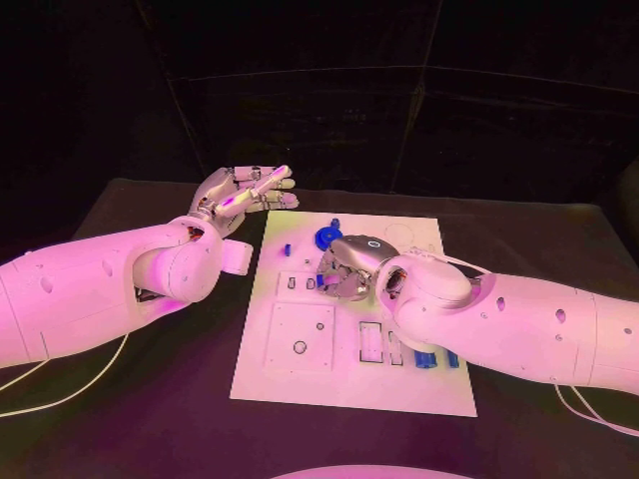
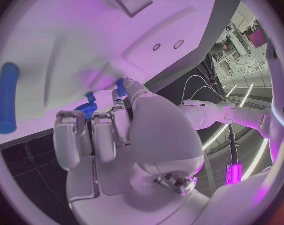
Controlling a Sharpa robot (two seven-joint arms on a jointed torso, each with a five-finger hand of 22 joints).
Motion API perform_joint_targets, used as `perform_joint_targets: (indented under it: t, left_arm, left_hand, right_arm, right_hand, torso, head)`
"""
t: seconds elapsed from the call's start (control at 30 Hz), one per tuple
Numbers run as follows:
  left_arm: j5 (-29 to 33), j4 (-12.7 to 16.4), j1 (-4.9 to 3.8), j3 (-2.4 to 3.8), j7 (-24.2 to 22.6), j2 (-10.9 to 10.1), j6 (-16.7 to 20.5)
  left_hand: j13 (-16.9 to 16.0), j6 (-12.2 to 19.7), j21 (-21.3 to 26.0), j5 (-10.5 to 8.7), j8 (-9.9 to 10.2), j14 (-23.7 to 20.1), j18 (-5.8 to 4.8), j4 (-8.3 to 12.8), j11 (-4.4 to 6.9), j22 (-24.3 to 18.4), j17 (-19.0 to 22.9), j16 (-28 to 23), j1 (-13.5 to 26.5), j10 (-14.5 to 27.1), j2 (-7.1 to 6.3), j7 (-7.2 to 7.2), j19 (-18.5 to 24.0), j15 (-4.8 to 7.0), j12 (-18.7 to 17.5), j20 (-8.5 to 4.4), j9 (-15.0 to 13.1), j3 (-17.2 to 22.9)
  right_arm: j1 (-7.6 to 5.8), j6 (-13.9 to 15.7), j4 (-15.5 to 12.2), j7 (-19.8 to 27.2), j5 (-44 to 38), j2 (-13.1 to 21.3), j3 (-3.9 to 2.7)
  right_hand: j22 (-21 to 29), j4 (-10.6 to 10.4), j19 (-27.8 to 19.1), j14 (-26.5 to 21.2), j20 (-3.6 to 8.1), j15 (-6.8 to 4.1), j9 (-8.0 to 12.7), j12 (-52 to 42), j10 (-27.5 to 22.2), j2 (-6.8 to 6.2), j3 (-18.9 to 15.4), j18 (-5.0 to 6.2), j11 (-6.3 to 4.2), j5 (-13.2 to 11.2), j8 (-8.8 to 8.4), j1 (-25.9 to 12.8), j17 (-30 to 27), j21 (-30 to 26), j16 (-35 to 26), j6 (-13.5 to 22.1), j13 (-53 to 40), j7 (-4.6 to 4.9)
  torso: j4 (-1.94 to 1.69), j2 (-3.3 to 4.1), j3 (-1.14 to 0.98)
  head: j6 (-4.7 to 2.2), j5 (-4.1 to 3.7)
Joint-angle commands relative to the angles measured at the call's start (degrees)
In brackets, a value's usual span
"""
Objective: Assemble the parts on the task board
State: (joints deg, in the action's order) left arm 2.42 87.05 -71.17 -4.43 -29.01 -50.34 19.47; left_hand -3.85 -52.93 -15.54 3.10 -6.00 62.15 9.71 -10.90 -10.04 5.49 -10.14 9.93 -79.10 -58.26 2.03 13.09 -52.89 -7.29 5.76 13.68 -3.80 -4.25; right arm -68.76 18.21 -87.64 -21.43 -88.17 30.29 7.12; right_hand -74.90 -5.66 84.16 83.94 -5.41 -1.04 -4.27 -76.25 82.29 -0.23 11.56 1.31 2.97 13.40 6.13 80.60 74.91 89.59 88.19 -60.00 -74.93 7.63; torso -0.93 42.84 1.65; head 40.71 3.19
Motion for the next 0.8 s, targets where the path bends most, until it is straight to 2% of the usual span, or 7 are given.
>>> perform_joint_targets:
  t: [0.03,0.43,0.8]
  left_arm:
    - [-0.3,0.1,-0.10,0.04,-0.1,0.1,-0.8]
    - [-0.3,0.1,-0.10,0.04,0.0,0.0,-0.9]
    - [-0.3,0.1,-0.10,0.04,0.1,0.0,-0.9]
  left_hand:
    - [0.0,-0.2,0.4,-0.07,0.3,-0.1,0.77,0.4,-0.29,-0.1,-0.1,-0.3,-0.1,0.0,0.48,0.29,-0.3,-0.29,-0.2,0.19,0.0,0.0]
    - [0.0,-0.2,0.4,-0.07,0.4,-0.1,0.77,0.4,-0.30,-0.1,-0.1,-0.3,-0.1,0.0,0.49,0.29,-0.3,-0.30,-0.2,0.19,0.0,-0.1]
    - [0.0,-0.2,0.4,-0.07,0.4,-0.1,0.77,0.4,-0.30,-0.1,-0.1,-0.3,-0.1,0.0,0.49,0.29,-0.3,-0.30,-0.2,0.19,0.0,-0.1]
  right_arm:
    - [0.13,-2.5,0.1,-1.0,-0.4,0.0,0.19]
    - [0.13,-3.0,0.2,-1.4,-0.5,-0.1,0.19]
    - [0.13,-3.0,0.4,-1.9,-0.7,-0.3,0.19]
  right_hand:
    - [-14.0,0.0,5.0,5.1,0.07,-0.04,0.1,0.4,-0.5,-0.14,0.2,-1.03,-0.09,-0.4,-0.33,-0.4,10.6,-0.1,-0.3,0.2,-3.0,0.22]
    - [-13.5,-0.1,4.6,5.0,-0.24,0.30,0.2,1.3,-1.2,-1.30,0.3,-0.91,0.31,-1.1,-0.98,-1.5,10.3,-0.3,-0.4,1.2,-2.3,0.68]
    - [-13.4,-0.2,4.4,4.9,-0.38,0.44,0.3,1.6,-1.4,-1.81,0.2,-0.87,0.47,-1.6,-1.20,-2.0,10.1,-0.3,-0.5,1.6,-2.1,0.84]
  torso:
    - [0.03,0.00,0.01]
    - [-0.03,0.00,0.00]
    - [0.00,0.01,0.00]
  head:
    - [0.08,0.06]
    - [0.16,0.06]
    - [0.26,0.11]
